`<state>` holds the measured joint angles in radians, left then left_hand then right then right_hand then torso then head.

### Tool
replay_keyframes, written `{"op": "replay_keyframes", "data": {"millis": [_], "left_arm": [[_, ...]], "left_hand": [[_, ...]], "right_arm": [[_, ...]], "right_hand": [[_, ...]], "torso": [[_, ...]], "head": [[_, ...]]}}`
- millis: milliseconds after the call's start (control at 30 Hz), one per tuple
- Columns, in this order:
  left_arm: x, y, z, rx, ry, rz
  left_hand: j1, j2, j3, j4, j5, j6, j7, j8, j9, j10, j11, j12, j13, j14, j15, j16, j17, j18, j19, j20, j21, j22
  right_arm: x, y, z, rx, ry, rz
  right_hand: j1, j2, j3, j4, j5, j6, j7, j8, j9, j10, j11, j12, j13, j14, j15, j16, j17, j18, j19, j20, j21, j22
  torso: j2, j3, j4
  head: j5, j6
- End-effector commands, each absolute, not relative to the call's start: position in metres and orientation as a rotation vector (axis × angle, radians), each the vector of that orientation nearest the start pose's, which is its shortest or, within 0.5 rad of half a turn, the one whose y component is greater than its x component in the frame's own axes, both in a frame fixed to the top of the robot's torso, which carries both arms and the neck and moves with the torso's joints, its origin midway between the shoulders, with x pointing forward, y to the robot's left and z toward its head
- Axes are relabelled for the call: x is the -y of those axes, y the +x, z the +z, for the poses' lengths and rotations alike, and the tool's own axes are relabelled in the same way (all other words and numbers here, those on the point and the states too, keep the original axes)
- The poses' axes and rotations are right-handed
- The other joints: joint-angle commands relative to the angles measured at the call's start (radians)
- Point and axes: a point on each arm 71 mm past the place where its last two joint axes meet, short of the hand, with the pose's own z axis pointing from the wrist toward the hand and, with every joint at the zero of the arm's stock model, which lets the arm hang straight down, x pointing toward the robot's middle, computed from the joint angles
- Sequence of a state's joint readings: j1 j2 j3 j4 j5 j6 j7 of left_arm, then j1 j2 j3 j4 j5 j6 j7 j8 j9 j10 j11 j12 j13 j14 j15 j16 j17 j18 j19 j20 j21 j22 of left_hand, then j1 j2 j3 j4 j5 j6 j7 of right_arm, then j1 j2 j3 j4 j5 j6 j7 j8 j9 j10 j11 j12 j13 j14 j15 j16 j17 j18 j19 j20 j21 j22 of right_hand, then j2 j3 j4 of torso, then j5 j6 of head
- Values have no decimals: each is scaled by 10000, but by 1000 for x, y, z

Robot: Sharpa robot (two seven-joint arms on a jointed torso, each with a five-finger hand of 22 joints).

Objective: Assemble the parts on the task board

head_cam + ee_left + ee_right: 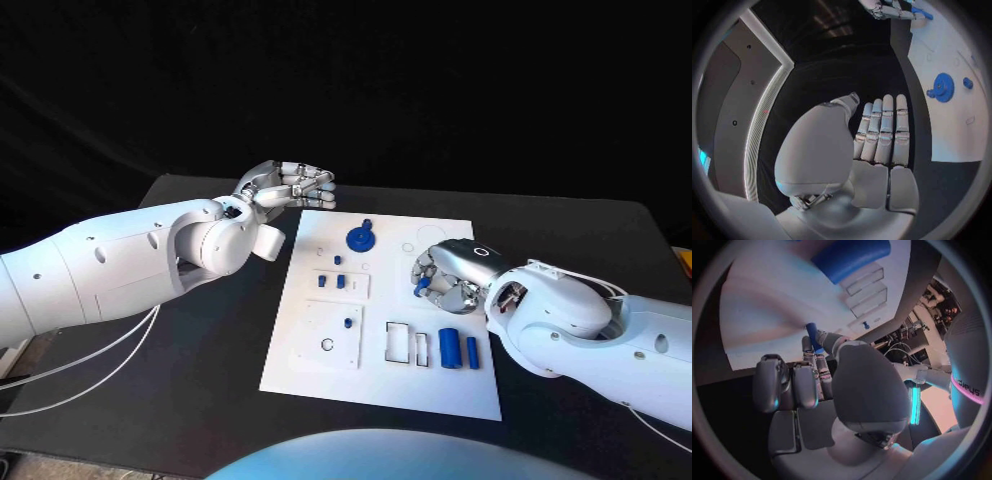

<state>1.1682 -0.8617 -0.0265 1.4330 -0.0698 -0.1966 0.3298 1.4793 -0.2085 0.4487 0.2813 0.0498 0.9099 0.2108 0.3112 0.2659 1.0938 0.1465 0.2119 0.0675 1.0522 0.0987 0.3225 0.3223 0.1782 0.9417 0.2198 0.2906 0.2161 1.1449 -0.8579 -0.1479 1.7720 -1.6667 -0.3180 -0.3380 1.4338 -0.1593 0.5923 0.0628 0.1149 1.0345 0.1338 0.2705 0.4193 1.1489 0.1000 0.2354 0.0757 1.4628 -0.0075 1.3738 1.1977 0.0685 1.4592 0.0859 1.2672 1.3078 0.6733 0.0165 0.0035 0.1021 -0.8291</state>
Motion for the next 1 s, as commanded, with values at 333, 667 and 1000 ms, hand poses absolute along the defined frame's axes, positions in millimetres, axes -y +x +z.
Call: {"op": "replay_keyframes", "data": {"millis": [333,667,1000], "left_arm": [[-236,500,-197,-15105,-10907,-15205],[-232,501,-197,-15122,-10854,-15342],[-226,501,-198,-15190,-10830,-15448]], "left_hand": [[73,23,51,-46,8,-52,21,-31,16,-19,30,-50,15,24,50,-85,30,32,51,29,-60,-26],[73,19,50,-47,8,-52,23,-30,17,-17,32,-49,15,27,51,-91,35,32,55,29,-65,-30],[75,14,48,-50,8,-50,24,-26,20,-14,32,-46,17,33,51,-98,43,32,61,29,-70,-34]], "right_arm": [[126,390,-182,-16276,-3317,7373],[80,370,-189,-16308,-3768,9053],[46,350,-222,-16854,-4313,9959]], "right_hand": [[184,90,41,-124,24,60,36,8,-12,442,-346,-5,151,342,-62,45,-19,-94,55,22,21,1709],[156,74,64,-153,45,48,54,0,-9,434,-332,-42,153,336,-54,36,-37,-87,38,24,-18,1704],[124,64,81,-174,56,27,70,-14,-9,418,-317,-81,153,330,-42,24,-60,-72,5,29,-99,1686]], "torso": [[-5,-1,-5],[-14,-12,-13],[-15,-18,-6]], "head": [[10,24],[131,43],[288,25]]}}
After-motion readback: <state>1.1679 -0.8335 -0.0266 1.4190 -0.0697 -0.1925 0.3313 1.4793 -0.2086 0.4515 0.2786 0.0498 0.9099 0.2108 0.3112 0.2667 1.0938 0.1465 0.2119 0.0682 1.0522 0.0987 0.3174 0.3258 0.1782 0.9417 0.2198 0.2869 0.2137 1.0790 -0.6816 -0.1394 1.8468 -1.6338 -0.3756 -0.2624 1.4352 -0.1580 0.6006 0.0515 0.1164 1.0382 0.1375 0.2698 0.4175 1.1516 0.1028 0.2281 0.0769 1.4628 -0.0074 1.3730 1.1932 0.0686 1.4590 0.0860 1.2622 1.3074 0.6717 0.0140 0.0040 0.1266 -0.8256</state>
